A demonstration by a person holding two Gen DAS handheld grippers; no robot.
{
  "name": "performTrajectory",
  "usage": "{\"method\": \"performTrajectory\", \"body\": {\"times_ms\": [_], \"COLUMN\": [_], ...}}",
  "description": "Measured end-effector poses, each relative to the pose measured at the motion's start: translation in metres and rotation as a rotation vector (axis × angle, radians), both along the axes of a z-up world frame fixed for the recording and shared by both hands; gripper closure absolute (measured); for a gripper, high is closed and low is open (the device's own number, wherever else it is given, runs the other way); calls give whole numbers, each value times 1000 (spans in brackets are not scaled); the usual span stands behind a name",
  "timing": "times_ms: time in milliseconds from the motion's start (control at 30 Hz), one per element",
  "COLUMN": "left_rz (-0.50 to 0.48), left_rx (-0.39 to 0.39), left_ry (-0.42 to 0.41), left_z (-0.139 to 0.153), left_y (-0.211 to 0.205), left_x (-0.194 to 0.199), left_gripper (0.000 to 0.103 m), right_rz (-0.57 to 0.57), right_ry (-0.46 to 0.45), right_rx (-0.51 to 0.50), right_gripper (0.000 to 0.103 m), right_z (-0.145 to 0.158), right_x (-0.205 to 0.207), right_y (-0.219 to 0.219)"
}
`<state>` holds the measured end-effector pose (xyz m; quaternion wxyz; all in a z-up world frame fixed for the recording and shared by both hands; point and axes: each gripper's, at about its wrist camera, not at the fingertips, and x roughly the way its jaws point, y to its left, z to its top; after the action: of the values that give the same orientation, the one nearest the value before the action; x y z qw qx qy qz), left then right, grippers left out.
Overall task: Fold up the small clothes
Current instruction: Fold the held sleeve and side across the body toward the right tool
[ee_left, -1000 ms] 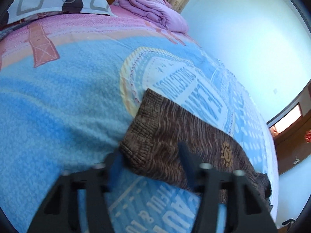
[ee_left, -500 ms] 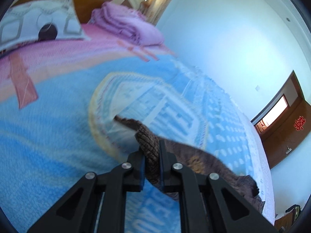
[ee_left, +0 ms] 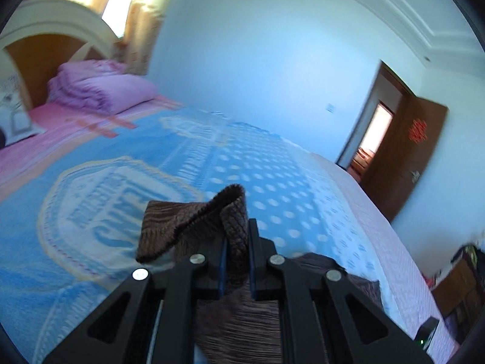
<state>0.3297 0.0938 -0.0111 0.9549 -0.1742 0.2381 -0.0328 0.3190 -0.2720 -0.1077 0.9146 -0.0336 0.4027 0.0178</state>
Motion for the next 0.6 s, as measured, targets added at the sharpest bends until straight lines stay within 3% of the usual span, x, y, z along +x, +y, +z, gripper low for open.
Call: {"method": "performTrajectory", "body": {"times_ms": [100,267,333,367,467,533,600], "left_rz": [-76,-196,-229,-244,-277,-260,-219], "left_rx": [83,252,328,353,413,440,468], "left_ry": [-11,63,143,160,144,111,85], "left_z": [-5,-53,-79,-88,-96,-91,-87], "left_y": [-54,-142,-168,-174,-178,-166,-143], "left_x": [2,4,6,3,-17,-31,-43], "left_gripper": [92,87,70,66,52,30,19], "right_rz": [0,0,1,1,3,5,8], "right_ry": [0,-1,0,0,0,1,1], "right_rx": [0,12,18,22,33,38,43], "right_gripper": [32,31,31,31,30,29,28], "right_z": [0,0,0,0,0,0,1], "right_x": [0,-1,-1,-1,0,0,0], "right_y": [0,-2,-2,-3,-4,-4,-4]}}
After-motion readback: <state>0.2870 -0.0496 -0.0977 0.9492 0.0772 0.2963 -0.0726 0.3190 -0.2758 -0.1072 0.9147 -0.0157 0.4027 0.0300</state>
